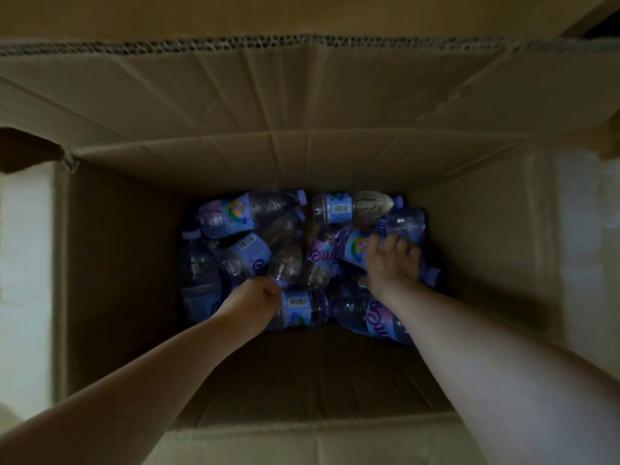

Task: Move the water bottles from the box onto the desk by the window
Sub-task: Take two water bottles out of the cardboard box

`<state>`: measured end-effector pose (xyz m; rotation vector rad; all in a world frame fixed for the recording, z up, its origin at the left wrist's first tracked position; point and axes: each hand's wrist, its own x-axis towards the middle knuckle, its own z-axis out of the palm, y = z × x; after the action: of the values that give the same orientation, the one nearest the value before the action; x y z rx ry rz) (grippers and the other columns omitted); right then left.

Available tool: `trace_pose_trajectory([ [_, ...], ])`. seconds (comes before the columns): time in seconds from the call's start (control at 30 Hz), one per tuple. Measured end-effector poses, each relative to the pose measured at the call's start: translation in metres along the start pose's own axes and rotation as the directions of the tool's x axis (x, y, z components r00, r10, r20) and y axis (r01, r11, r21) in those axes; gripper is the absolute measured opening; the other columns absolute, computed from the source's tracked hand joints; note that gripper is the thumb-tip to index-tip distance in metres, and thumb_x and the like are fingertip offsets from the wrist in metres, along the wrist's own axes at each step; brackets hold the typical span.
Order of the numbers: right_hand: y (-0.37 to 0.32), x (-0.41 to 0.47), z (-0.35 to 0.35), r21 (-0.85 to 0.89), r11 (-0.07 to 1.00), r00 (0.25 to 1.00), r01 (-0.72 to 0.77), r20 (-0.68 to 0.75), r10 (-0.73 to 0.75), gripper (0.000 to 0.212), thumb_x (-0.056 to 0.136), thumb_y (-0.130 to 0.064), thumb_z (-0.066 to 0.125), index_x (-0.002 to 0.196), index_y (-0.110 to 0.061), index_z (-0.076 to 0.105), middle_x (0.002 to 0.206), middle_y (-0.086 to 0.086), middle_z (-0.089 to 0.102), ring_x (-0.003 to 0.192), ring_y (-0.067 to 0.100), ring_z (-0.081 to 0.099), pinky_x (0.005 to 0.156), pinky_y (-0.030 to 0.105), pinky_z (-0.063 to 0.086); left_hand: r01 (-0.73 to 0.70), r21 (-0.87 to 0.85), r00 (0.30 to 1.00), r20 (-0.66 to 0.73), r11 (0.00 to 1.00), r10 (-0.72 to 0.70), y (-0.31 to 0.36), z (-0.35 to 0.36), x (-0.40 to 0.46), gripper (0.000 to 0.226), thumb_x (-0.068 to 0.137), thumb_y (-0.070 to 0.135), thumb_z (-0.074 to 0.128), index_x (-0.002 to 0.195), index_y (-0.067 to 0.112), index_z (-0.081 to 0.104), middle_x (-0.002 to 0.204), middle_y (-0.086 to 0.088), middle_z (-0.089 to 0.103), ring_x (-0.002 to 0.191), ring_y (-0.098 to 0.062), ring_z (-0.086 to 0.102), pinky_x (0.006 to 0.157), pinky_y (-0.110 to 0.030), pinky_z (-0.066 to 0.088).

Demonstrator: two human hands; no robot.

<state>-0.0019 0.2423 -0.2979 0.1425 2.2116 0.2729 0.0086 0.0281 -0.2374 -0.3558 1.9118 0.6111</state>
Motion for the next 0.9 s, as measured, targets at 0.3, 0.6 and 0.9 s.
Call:
trace_pose_trajectory([
  [0.3,0.027,0.008,-0.029,0.265,0.958,0.965,0.113,0.201,-0.169,0.077,0.078,-0.035,0.077,0.140,-0.016,0.035,0.139,0.013,0.044,0.124,0.033,0.048,0.098,0.043,0.045,0.000,0.165,1.000,-0.020,0.986,0.004,0.005,-0.001,-0.009,0.024,0.097,0.014,0.044,0.117,0.014,0.058,0.117,-0.009,0.062,0.104,-0.023,0.059,0.083,-0.032,0.048],
  [0.6,0.019,-0.053,-0.125,0.195,0.694,0.672,0.693,0.175,-0.720,0.068,0.073,-0.017,0.079,0.129,-0.023,0.042,0.120,0.001,0.047,0.104,0.023,0.051,0.083,0.039,0.051,-0.285,0.486,0.958,0.117,0.826,0.262,0.058,-0.024,-0.035,0.107,0.070,0.050,0.076,0.150,0.024,0.010,0.152,0.003,0.025,0.141,-0.019,0.025,0.114,-0.037,0.027],
  [0.9,0.016,-0.080,-0.113,0.138,0.611,0.600,0.779,-0.449,-0.663,0.035,0.088,-0.023,0.065,0.119,-0.015,0.050,0.122,0.002,0.049,0.113,0.021,0.046,0.091,0.038,0.043,-0.016,0.146,0.999,-0.025,0.989,0.020,0.036,-0.029,-0.035,0.059,0.072,0.044,0.077,0.117,0.019,0.048,0.103,0.004,0.060,0.082,-0.011,0.058,0.063,-0.024,0.047],
])
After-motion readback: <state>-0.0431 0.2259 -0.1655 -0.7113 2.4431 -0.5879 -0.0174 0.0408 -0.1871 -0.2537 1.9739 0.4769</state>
